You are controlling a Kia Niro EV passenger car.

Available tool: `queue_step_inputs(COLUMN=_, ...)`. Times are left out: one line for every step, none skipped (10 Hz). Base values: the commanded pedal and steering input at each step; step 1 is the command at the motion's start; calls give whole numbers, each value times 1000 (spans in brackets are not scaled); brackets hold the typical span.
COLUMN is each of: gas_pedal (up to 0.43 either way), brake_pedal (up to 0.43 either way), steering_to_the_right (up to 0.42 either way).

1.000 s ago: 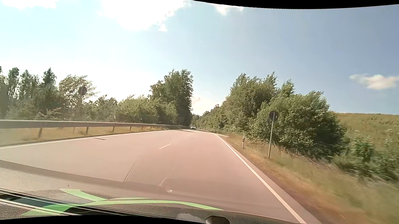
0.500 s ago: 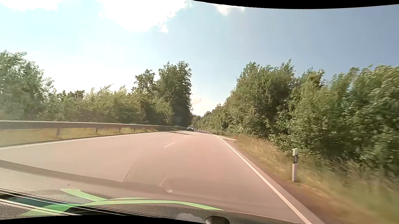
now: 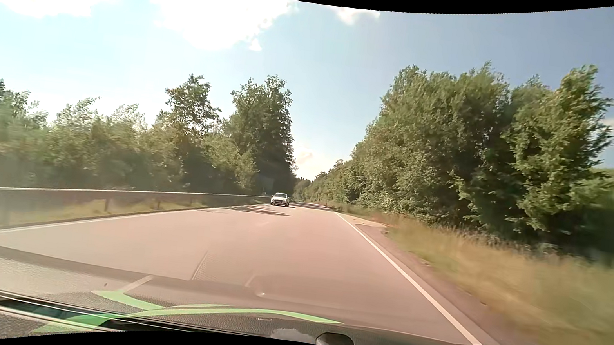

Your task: Follow the waypoints while adhering to traffic rules and regulations

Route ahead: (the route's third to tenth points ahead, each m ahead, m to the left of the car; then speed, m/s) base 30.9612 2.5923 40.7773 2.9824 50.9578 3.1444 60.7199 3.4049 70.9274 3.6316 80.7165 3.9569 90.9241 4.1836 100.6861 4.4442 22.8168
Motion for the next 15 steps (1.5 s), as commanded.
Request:
queue_step_inputs(gas_pedal=449, brake_pedal=0, steering_to_the_right=-5)
queue_step_inputs(gas_pedal=449, brake_pedal=0, steering_to_the_right=-5)
queue_step_inputs(gas_pedal=441, brake_pedal=0, steering_to_the_right=-5)
queue_step_inputs(gas_pedal=421, brake_pedal=0, steering_to_the_right=-5)
queue_step_inputs(gas_pedal=398, brake_pedal=0, steering_to_the_right=-5)
queue_step_inputs(gas_pedal=398, brake_pedal=0, steering_to_the_right=-5)
queue_step_inputs(gas_pedal=398, brake_pedal=0, steering_to_the_right=-5)
queue_step_inputs(gas_pedal=398, brake_pedal=0, steering_to_the_right=-5)
queue_step_inputs(gas_pedal=398, brake_pedal=0, steering_to_the_right=-5)
queue_step_inputs(gas_pedal=409, brake_pedal=0, steering_to_the_right=-5)
queue_step_inputs(gas_pedal=409, brake_pedal=0, steering_to_the_right=-5)
queue_step_inputs(gas_pedal=421, brake_pedal=0, steering_to_the_right=-5)
queue_step_inputs(gas_pedal=421, brake_pedal=0, steering_to_the_right=-5)
queue_step_inputs(gas_pedal=421, brake_pedal=0, steering_to_the_right=-5)
queue_step_inputs(gas_pedal=421, brake_pedal=0, steering_to_the_right=-5)
